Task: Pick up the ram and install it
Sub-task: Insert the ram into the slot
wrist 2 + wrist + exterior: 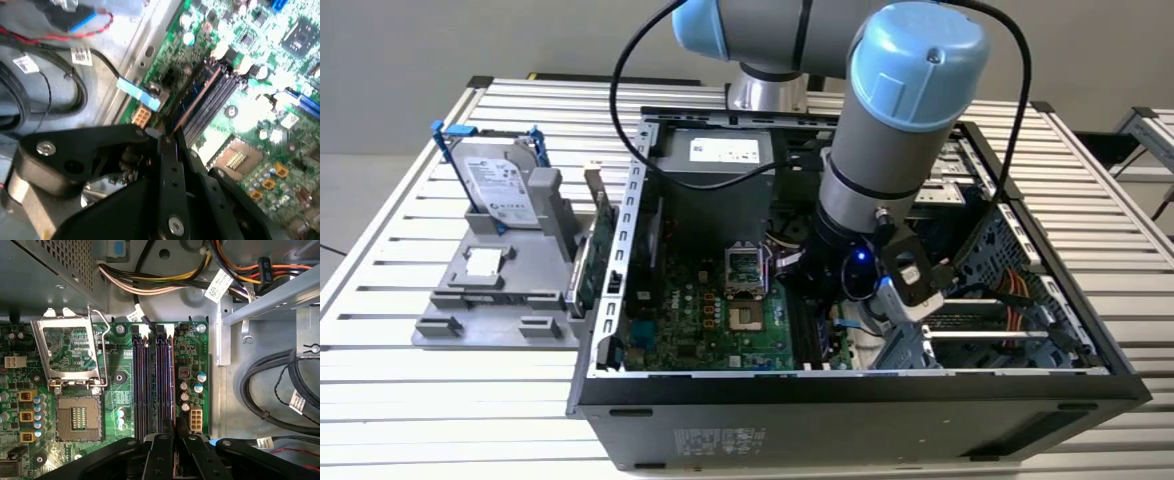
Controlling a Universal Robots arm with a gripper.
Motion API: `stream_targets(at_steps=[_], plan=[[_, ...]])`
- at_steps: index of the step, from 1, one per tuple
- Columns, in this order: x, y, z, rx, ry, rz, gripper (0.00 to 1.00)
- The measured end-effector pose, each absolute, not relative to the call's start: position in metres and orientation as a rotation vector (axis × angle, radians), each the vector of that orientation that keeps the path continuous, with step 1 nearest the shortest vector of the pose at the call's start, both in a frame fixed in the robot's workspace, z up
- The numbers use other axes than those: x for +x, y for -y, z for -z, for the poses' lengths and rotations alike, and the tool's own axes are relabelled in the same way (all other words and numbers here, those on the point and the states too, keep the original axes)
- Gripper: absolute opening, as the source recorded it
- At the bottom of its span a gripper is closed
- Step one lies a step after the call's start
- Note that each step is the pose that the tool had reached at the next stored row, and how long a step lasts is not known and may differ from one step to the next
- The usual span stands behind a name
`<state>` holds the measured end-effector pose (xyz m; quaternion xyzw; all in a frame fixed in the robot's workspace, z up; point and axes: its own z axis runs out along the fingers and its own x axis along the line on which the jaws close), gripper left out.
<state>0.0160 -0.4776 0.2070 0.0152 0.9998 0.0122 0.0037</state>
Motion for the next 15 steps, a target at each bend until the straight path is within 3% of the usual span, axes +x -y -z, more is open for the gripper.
stream_targets(at_steps=[3,4,15], plan=[[0.016,0.478,-0.207,0.048,-3.133,-0.039,0.00],[0.016,0.477,-0.206,0.048,-3.133,-0.042,1.00],[0.016,0.478,-0.237,0.048,-3.134,-0.039,1.00]])
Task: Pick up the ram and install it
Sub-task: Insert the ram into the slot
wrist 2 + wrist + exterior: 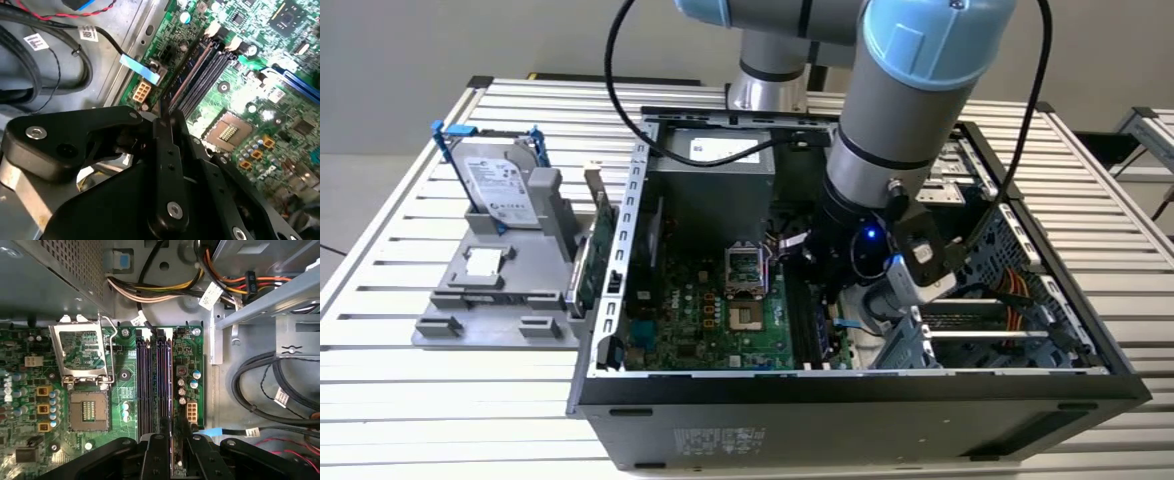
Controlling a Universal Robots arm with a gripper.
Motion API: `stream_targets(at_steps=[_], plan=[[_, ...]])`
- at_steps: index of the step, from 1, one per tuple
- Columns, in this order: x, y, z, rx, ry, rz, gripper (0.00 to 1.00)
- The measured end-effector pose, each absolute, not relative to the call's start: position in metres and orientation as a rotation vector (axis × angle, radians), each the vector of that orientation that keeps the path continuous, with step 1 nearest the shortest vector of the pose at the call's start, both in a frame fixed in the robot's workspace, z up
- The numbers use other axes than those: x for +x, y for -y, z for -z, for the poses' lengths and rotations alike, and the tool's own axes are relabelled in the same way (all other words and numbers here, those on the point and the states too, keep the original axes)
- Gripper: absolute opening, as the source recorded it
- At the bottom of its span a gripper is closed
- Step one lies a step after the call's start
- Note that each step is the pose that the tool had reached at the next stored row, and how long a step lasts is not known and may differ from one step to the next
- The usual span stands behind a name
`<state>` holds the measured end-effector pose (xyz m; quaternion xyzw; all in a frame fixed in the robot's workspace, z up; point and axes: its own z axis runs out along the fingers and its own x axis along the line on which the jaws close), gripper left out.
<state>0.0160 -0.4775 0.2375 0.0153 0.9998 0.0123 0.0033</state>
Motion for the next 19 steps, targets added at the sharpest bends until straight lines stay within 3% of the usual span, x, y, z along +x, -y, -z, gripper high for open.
stream_targets(at_steps=[3,4,19], plan=[[0.0160,0.4776,-0.2384,0.048,-3.134,-0.041,1.00],[0.0160,0.4777,-0.2385,0.048,-3.134,-0.042,0.00],[0.0160,0.4777,-0.2385,0.048,-3.134,-0.060,0.00]])
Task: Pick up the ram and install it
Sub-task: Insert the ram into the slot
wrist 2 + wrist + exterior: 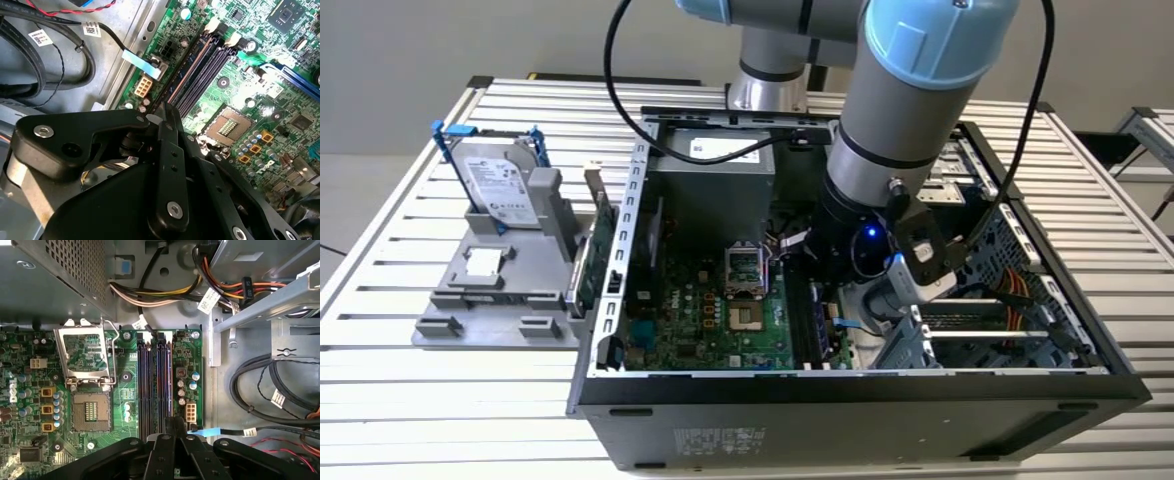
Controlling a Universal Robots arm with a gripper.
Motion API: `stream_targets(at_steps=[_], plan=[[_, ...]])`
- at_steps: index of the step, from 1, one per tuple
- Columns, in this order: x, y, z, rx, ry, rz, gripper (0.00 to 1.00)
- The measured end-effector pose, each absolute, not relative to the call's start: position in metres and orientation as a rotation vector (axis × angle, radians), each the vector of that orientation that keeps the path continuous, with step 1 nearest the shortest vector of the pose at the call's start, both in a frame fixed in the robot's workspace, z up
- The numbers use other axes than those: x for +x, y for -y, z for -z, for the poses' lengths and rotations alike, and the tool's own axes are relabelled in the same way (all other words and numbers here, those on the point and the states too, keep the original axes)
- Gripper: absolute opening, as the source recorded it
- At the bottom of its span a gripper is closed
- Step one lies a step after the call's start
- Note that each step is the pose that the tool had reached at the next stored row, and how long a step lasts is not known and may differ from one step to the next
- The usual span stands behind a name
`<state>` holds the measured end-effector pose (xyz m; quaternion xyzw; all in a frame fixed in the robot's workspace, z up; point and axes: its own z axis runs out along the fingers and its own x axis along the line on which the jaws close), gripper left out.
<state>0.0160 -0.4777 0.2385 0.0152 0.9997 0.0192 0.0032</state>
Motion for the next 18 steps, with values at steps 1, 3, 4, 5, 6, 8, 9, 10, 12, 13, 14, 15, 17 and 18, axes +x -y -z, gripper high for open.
stream_targets(at_steps=[1,3,4,5,6,8,9,10,12,13,14,15,17,18], plan=[[0.0160,0.4777,-0.2385,0.048,-3.134,-0.062,0.00],[0.0159,0.4777,-0.2385,0.048,-3.134,-0.064,0.00],[0.0159,0.4777,-0.2385,0.048,-3.134,-0.065,0.00],[0.0159,0.4777,-0.2385,0.048,-3.134,-0.066,0.00],[0.0159,0.4777,-0.2385,0.048,-3.134,-0.068,0.00],[0.0159,0.4777,-0.2385,0.048,-3.134,-0.070,0.00],[0.0159,0.4777,-0.2385,0.048,-3.134,-0.071,0.00],[0.0159,0.4777,-0.2385,0.048,-3.134,-0.072,0.00],[0.0159,0.4777,-0.2385,0.048,-3.134,-0.075,0.00],[0.0159,0.4777,-0.2385,0.048,-3.134,-0.076,0.00],[0.0159,0.4777,-0.2385,0.048,-3.134,-0.077,0.00],[0.0159,0.4777,-0.2385,0.048,-3.134,-0.078,0.00],[0.0159,0.4777,-0.2385,0.047,-3.134,-0.080,0.00],[0.0159,0.4776,-0.2384,0.039,-3.134,-0.080,0.00]])
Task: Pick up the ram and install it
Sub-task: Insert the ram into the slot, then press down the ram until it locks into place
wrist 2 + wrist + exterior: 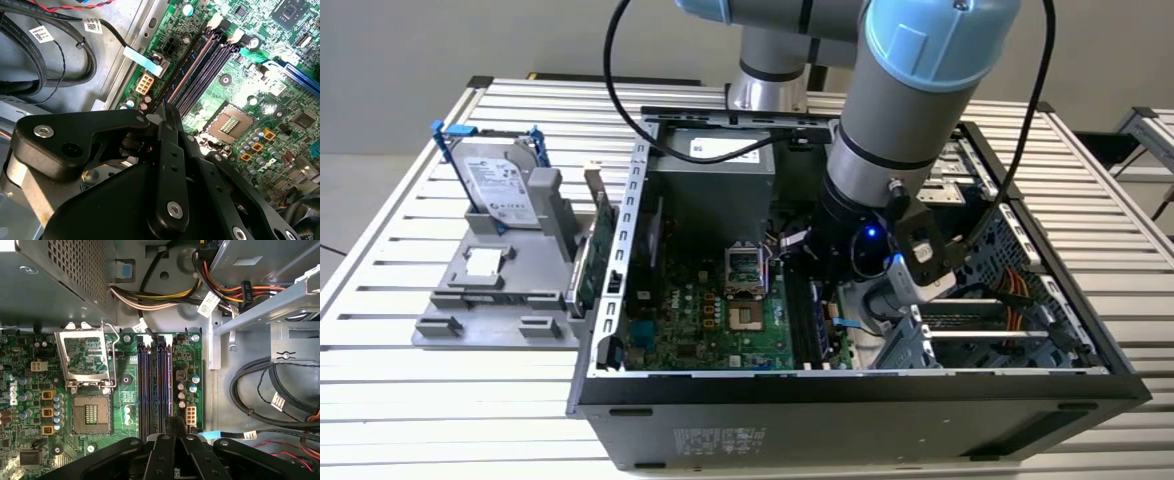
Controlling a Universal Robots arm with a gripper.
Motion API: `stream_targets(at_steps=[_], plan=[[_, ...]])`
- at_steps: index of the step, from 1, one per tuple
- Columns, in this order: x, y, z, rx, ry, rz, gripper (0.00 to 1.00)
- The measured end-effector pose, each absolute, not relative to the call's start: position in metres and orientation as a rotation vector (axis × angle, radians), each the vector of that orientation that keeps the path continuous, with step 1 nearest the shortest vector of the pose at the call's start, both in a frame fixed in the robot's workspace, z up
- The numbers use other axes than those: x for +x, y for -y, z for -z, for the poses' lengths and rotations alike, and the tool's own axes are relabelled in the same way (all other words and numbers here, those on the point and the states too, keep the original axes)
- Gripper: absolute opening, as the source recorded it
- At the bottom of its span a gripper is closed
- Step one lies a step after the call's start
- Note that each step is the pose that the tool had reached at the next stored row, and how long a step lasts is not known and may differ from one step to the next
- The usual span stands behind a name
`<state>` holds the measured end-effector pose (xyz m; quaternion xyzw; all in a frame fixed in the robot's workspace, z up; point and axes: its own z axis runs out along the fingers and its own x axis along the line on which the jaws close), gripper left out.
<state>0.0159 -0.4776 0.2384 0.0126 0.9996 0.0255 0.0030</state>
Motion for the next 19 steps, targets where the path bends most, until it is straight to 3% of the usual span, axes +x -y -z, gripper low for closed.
stream_targets(at_steps=[19], plan=[[0.0159,0.4756,-0.2386,-0.425,-3.113,-0.080,0.00]])
